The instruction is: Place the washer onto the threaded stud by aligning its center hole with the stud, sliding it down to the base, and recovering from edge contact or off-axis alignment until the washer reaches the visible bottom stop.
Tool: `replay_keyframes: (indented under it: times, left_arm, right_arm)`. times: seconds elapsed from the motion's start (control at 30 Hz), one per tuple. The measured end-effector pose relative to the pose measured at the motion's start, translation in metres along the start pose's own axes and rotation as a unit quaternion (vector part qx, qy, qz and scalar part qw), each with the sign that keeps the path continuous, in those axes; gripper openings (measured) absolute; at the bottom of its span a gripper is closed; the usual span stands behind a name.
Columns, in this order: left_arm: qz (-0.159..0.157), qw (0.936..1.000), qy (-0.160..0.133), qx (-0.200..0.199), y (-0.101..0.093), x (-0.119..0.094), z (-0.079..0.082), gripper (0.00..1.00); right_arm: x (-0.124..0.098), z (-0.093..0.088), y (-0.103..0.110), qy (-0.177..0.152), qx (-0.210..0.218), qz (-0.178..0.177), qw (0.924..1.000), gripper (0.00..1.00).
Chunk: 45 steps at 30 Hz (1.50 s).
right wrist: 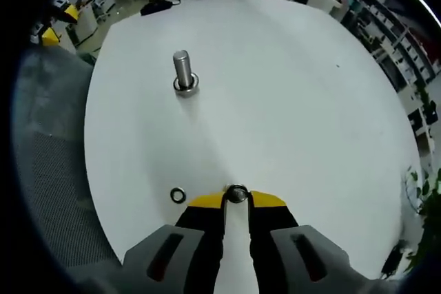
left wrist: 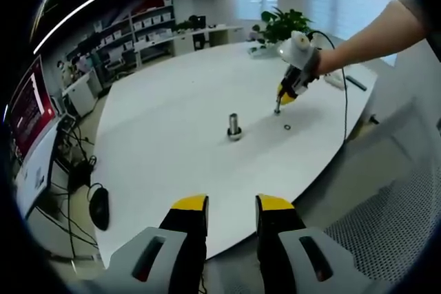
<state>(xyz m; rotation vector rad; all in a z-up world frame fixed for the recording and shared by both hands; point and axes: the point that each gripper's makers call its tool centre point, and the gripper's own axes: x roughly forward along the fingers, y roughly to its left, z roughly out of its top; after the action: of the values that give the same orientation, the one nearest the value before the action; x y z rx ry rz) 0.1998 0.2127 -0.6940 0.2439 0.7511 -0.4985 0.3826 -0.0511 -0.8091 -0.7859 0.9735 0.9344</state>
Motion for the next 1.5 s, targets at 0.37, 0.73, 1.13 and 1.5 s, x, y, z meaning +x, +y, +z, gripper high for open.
replay_keyframes:
  times: [0.37, 0.73, 1.13, 1.5]
  left_arm:
    - [-0.003, 1.0, 0.007, 0.003, -0.001, 0.001, -0.002, 0.25]
    - [-0.006, 0.9999, 0.012, 0.003, -0.002, 0.002, -0.004, 0.25]
    - [-0.006, 0.9999, 0.014, 0.0, -0.002, 0.002, -0.005, 0.25]
    - [-0.011, 0.9998, 0.015, 0.004, -0.004, 0.003, -0.005, 0.25]
  right_arm:
    - [0.018, -0.01, 0.003, 0.021, 0.013, 0.012, 0.9996, 0.15]
    - [0.024, -0.019, 0.008, 0.03, 0.031, 0.023, 0.9988, 0.15]
    - [0.017, -0.023, 0.006, 0.02, 0.045, 0.019, 0.9986, 0.18]
    - [0.001, -0.042, 0.021, 0.005, 0.082, 0.019, 0.9964, 0.21]
